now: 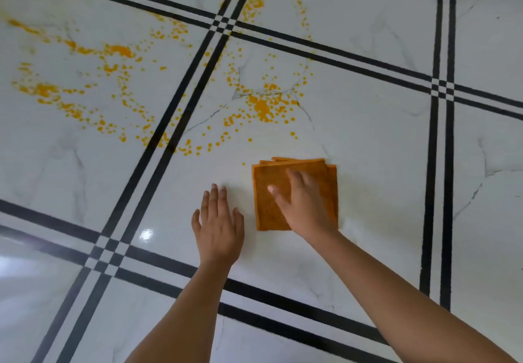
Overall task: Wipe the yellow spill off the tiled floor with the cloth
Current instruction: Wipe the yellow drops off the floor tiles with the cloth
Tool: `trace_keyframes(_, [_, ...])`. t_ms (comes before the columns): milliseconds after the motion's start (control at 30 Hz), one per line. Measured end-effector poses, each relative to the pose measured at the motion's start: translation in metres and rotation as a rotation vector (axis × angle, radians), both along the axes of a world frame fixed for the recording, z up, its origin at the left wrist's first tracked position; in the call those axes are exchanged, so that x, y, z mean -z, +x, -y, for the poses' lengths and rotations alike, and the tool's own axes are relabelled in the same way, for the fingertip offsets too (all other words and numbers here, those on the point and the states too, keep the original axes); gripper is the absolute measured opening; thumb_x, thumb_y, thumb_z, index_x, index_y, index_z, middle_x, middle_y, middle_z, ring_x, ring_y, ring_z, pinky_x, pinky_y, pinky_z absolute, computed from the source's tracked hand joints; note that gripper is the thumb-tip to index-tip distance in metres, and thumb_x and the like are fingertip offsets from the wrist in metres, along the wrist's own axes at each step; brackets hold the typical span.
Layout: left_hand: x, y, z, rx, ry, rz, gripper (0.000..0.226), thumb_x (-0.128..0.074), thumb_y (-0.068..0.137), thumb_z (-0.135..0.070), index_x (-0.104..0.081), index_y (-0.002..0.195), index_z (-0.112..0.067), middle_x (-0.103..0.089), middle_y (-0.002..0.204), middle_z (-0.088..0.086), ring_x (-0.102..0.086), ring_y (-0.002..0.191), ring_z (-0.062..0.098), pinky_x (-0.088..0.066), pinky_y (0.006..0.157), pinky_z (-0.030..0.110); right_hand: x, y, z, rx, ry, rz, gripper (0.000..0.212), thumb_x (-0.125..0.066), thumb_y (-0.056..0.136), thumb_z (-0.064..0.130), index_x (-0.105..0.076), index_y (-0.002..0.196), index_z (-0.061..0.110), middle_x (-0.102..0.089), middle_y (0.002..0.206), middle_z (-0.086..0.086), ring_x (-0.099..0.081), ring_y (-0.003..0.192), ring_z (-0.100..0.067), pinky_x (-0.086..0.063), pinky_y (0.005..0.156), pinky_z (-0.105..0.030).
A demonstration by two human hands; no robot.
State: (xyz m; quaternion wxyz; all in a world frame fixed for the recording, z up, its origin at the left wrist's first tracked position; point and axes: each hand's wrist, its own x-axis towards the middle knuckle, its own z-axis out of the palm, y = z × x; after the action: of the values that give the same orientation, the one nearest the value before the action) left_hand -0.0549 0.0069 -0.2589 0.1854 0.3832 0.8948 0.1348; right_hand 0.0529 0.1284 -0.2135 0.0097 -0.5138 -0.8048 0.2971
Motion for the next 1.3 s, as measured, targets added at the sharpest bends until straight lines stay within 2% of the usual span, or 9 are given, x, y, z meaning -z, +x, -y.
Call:
trace_keyframes(200, [0.01,-0.021,0.0,-0.017,-0.011,-0.024,0.072,0.004,0.084,-0.053,0.001,0.149,-0.02,0.006,0.156,-0.004,0.011,0.143,0.012,0.008,0.113,0.035,0.046,-0.013,-0.003,-0.052,0.001,0.295,0.074,-0.025,0.089,0.064,0.008,0.147,0.033,0.015,0.156,-0.011,0.018,0.141,-0.036,0.004,0.112,-0.055])
trace_keyframes(333, [0.017,-0.038,0.003,-0.047,-0.028,-0.02,0.069,0.007,0.084,-0.054,0.01,0.145,-0.022,0.014,0.152,-0.007,0.018,0.139,0.008,0.011,0.113,0.034,0.067,-0.055,-0.024,0.002,0.223,0.295,0.073,-0.021,0.084,0.067,-0.008,0.148,0.035,-0.004,0.157,-0.016,0.003,0.142,-0.041,-0.002,0.111,-0.06])
trace_keyframes(467, [0.018,-0.044,0.009,-0.028,-0.039,-0.017,0.069,0.007,0.085,-0.052,0.005,0.146,-0.022,0.013,0.151,-0.009,0.018,0.139,0.007,0.011,0.113,0.032,0.073,-0.048,0.009,-0.336,0.412,0.178,0.062,-0.027,0.087,0.062,-0.023,0.145,0.039,-0.022,0.155,-0.012,-0.017,0.141,-0.038,-0.015,0.109,-0.059])
trace_keyframes(567, [0.016,-0.043,0.013,-0.027,-0.056,-0.012,0.068,0.008,0.085,-0.053,0.009,0.146,-0.024,0.016,0.153,-0.008,0.022,0.139,0.009,0.018,0.111,0.03,0.075,0.001,0.008,-0.454,0.439,0.186,0.058,-0.028,0.087,0.062,-0.025,0.143,0.044,-0.023,0.154,-0.007,-0.023,0.141,-0.034,-0.021,0.107,-0.058])
trace_keyframes(700, [0.017,-0.043,0.014,-0.012,-0.058,-0.02,0.066,0.008,0.085,-0.053,0.013,0.145,-0.025,0.019,0.153,-0.008,0.024,0.138,0.009,0.027,0.106,0.025,0.074,-0.065,-0.033,-0.101,0.38,0.238,0.061,-0.027,0.086,0.06,-0.029,0.143,0.039,-0.026,0.153,-0.012,-0.021,0.14,-0.039,-0.018,0.106,-0.063])
trace_keyframes(900, [0.02,-0.051,0.017,-0.024,-0.038,-0.039,0.063,0.007,0.087,-0.051,0.012,0.144,-0.026,0.016,0.153,-0.008,0.022,0.14,0.01,0.022,0.11,0.028,0.076,0.003,0.014,-0.57,0.49,0.136,0.06,-0.033,0.085,0.063,-0.024,0.141,0.047,-0.024,0.154,-0.005,-0.028,0.139,-0.032,-0.02,0.108,-0.055])
trace_keyframes(1067, [0.021,-0.05,0.018,-0.012,-0.043,-0.039,0.064,0.007,0.087,-0.052,0.015,0.144,-0.025,0.019,0.152,-0.008,0.025,0.138,0.01,0.022,0.11,0.03,0.074,-0.072,-0.032,-0.129,0.385,0.238,0.065,-0.025,0.083,0.064,-0.025,0.144,0.04,-0.022,0.155,-0.01,-0.018,0.141,-0.037,-0.014,0.108,-0.061])
trace_keyframes(1233, [0.021,-0.051,0.013,-0.012,-0.051,-0.068,0.065,0.007,0.086,-0.052,0.015,0.144,-0.024,0.018,0.151,-0.006,0.023,0.139,0.012,0.018,0.112,0.034,0.075,-0.007,0.008,-0.527,0.473,0.146,0.06,-0.033,0.084,0.063,-0.029,0.141,0.044,-0.027,0.153,-0.006,-0.029,0.139,-0.032,-0.02,0.108,-0.056])
trace_keyframes(1300, [0.021,-0.049,0.01,-0.004,-0.049,-0.061,0.065,0.008,0.085,-0.052,0.017,0.143,-0.023,0.02,0.151,-0.006,0.024,0.138,0.012,0.019,0.111,0.033,0.078,-0.006,-0.024,-0.395,0.483,0.177,0.062,-0.03,0.083,0.064,-0.031,0.141,0.041,-0.028,0.153,-0.007,-0.028,0.139,-0.034,-0.021,0.106,-0.059])
